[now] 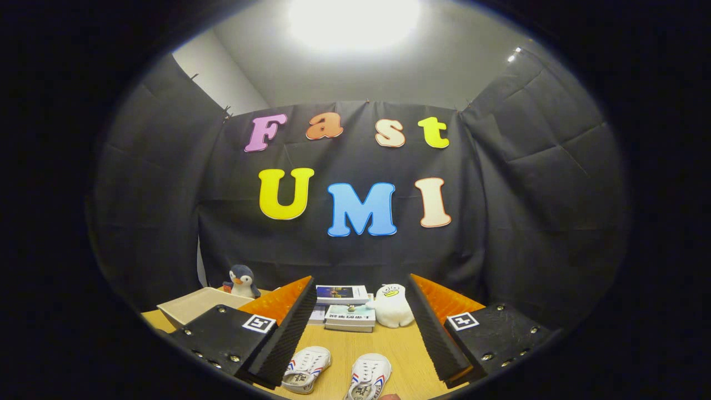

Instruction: Open the storage box then place both shoes into the box .Put the left shoe in first, then the right shoe, with the right side of both shoes facing outward in a uniform manner.

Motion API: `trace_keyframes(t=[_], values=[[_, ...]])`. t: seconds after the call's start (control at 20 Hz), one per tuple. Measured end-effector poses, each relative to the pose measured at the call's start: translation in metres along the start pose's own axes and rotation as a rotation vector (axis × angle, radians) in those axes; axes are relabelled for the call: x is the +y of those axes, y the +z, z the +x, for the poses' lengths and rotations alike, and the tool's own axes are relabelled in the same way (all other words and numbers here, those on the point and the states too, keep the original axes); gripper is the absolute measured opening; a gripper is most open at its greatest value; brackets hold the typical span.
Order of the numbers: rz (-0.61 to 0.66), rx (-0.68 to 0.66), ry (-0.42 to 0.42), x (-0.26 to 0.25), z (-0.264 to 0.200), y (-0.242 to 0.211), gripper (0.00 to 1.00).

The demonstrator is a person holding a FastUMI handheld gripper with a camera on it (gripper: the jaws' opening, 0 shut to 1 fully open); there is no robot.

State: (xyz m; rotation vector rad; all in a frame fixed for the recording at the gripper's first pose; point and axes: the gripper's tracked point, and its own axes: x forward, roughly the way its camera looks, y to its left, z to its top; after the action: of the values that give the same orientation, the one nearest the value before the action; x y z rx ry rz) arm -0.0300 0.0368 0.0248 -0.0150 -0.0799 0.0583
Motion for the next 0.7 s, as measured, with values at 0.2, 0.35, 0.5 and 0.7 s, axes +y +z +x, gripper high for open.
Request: trace_keyframes(t=[0.2,0.35,0.5,0.7], values=[[0.037,0.028,0.035,0.018,0.002,-0.008,0.97],[0.123,0.086,0.09,0.044,0.007,-0.022,0.97],[0.236,0.161,0.165,0.073,0.01,-0.041,0.97],[0.355,0.289,0.241,0.105,0.014,-0.07,0.97]])
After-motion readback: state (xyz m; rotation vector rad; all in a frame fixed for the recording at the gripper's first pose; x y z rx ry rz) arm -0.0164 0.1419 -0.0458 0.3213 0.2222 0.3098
